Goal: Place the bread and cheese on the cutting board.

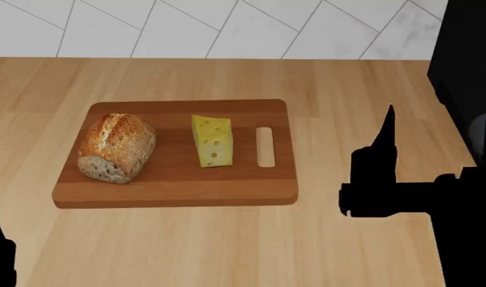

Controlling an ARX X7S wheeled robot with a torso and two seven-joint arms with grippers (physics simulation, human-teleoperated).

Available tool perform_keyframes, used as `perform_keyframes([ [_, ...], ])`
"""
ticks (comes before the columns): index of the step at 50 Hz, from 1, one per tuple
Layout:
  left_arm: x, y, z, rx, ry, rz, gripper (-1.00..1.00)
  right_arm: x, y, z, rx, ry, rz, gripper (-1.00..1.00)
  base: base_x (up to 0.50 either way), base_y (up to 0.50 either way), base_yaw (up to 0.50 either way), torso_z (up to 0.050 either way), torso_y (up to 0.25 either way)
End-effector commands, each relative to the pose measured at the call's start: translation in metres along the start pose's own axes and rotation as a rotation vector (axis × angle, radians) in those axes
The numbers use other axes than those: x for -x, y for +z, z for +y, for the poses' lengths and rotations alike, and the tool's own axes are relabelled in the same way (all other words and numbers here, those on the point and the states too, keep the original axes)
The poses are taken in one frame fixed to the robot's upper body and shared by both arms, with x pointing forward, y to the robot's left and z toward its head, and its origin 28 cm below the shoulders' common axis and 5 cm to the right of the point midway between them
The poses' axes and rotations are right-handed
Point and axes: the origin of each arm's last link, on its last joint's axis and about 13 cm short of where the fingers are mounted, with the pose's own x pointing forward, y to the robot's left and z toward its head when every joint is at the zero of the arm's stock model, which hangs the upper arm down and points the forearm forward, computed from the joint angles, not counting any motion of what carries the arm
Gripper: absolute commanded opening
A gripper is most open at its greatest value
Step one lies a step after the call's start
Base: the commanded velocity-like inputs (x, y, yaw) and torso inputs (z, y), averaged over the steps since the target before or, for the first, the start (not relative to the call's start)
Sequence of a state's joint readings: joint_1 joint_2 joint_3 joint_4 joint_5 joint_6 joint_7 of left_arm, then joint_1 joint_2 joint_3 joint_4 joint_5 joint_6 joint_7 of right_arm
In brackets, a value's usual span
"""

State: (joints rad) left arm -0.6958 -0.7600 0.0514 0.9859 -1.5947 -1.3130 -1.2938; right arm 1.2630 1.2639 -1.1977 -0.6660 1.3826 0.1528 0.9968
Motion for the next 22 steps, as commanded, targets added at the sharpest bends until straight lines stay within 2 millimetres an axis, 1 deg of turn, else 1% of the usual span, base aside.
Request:
perform_keyframes([
  [1,-0.023,0.03,0.029,0.02,0.11,-0.062,1.0,-0.016,0.072,-0.023,0.015,0.056,-0.066,1.0,0.0,0.0,0.0,0.0,0.0],
  [2,-0.052,0.034,0.047,0.076,0.157,-0.005,1.0,-0.017,0.076,-0.024,0.013,0.066,-0.065,1.0,0.0,0.0,0.0,0.0,0.0],
  [3,-0.07,0.034,0.06,0.102,0.163,0.011,1.0,-0.018,0.079,-0.025,0.012,0.072,-0.063,1.0,0.0,0.0,0.0,0.0,0.0],
  [4,-0.071,0.034,0.061,0.119,0.02,0.001,1.0,-0.019,0.083,-0.026,0.014,0.076,-0.064,1.0,0.0,0.0,0.0,0.0,0.0],
  [5,-0.071,0.034,0.061,0.125,-0.082,0.0,1.0,-0.019,0.085,-0.026,0.014,0.08,-0.064,1.0,0.0,0.0,0.0,0.0,0.0],
  [7,-0.071,0.034,0.061,0.092,-0.074,-0.007,1.0,-0.021,0.094,-0.027,0.011,0.094,-0.068,1.0,0.0,0.0,0.0,0.0,0.0],
  [9,-0.072,0.034,0.061,0.102,-0.068,-0.015,1.0,-0.023,0.102,-0.028,0.025,0.098,-0.077,1.0,0.0,0.0,0.0,0.0,0.0],
  [14,-0.072,0.034,0.06,0.128,-0.045,-0.052,1.0,-0.027,0.131,-0.031,0.026,0.107,-0.136,1.0,0.0,0.0,0.0,0.0,0.0],
  [15,-0.072,0.034,0.06,0.125,-0.048,-0.051,1.0,-0.027,0.133,-0.031,0.025,0.109,-0.137,1.0,0.0,0.0,0.0,0.0,0.0],
  [18,-0.072,0.034,0.061,0.119,-0.095,-0.055,1.0,-0.037,0.143,-0.031,0.036,0.124,-0.138,1.0,0.0,0.0,0.0,0.0,0.0],
  [22,-0.072,0.034,0.061,0.12,-0.121,-0.06,1.0,-0.046,0.151,-0.031,0.046,0.138,-0.13,1.0,0.0,0.0,0.0,0.0,0.0],
])
